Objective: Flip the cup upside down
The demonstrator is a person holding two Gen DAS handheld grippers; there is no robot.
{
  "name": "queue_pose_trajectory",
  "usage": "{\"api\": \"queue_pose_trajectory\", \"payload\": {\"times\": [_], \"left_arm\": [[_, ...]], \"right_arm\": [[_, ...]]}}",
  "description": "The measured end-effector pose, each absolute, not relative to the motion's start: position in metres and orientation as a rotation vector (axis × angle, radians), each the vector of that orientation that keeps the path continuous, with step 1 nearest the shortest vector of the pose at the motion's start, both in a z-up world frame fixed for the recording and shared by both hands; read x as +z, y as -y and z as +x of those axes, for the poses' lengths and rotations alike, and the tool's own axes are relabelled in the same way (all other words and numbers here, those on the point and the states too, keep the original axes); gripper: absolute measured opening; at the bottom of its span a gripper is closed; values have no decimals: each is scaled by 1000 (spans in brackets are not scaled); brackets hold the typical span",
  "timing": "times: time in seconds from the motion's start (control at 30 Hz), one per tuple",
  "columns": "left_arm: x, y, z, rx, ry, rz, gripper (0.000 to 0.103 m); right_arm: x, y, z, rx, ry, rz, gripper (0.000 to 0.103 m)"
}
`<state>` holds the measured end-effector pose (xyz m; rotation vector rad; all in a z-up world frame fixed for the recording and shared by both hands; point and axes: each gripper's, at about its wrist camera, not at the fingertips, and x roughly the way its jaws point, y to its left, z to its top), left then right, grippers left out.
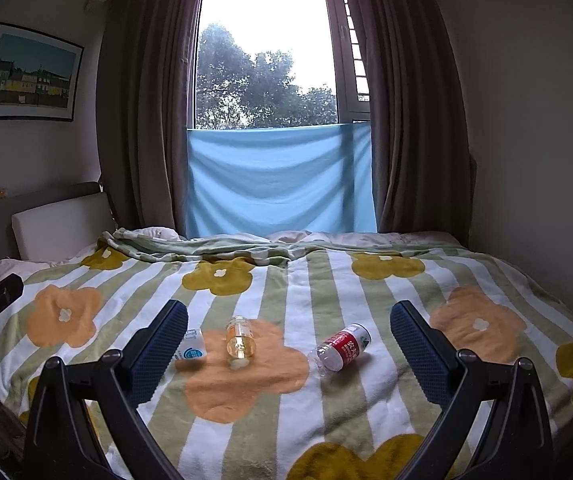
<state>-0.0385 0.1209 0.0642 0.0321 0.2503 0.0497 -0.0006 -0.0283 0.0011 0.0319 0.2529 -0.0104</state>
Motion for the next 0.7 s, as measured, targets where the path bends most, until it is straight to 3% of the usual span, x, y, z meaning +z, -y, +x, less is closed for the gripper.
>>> {"api": "queue_pose_trajectory", "payload": {"times": [0.7], "left_arm": [[59,-121,-39,41,-255,24,103]], "right_arm": [[3,23,1,-3,-253,24,101]]}}
